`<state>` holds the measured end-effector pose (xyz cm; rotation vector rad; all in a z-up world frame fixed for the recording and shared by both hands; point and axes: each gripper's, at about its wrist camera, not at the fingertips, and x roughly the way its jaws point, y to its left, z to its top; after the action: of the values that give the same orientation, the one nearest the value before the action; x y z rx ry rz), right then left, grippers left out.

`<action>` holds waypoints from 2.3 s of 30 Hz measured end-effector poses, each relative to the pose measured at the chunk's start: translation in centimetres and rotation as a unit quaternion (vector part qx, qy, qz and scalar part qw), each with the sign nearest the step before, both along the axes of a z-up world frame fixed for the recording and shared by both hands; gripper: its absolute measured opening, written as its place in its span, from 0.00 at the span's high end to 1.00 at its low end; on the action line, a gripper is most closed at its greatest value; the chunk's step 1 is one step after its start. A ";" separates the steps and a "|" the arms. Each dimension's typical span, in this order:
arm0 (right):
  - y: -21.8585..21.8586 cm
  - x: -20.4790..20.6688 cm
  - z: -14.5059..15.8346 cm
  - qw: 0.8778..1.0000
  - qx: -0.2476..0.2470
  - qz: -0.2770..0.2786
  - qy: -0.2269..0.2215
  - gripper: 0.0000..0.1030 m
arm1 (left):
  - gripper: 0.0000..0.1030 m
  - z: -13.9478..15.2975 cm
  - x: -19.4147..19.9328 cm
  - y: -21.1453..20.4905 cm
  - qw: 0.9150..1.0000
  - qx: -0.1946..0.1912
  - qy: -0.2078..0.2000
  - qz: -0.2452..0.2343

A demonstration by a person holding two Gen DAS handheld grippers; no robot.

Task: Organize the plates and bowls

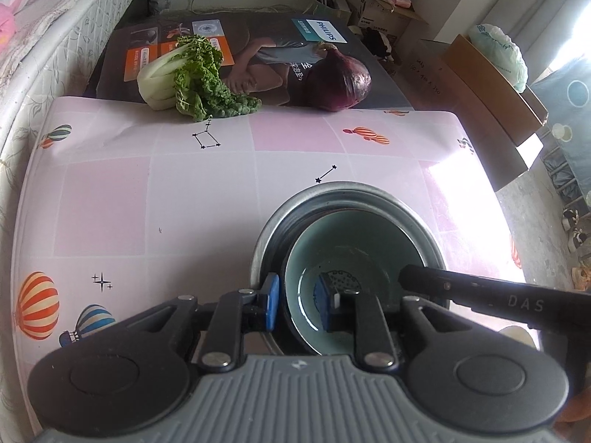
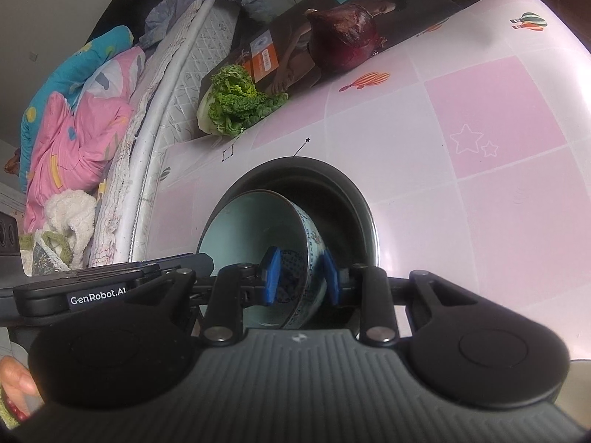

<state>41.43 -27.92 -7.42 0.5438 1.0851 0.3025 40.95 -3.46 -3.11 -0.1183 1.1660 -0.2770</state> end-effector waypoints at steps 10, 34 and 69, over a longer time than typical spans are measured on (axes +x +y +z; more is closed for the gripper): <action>-1.9 -5.5 6.5 0.995 -0.005 -0.013 -0.098 0.57 | 0.21 5.7 -4.5 3.2 0.996 -0.009 -0.090 0.024; 3.4 -35.1 13.2 0.901 -0.334 -0.051 -0.272 0.01 | 0.00 7.8 -32.4 14.5 0.965 0.034 -0.231 0.115; 15.1 -35.0 -1.7 0.993 0.000 0.073 -0.094 0.60 | 0.39 -5.1 -36.9 17.0 0.982 0.033 -0.110 0.148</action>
<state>6.39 -12.84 -9.17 0.4271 0.9439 0.4711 4.05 13.56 -8.16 -0.1956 0.9228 0.0126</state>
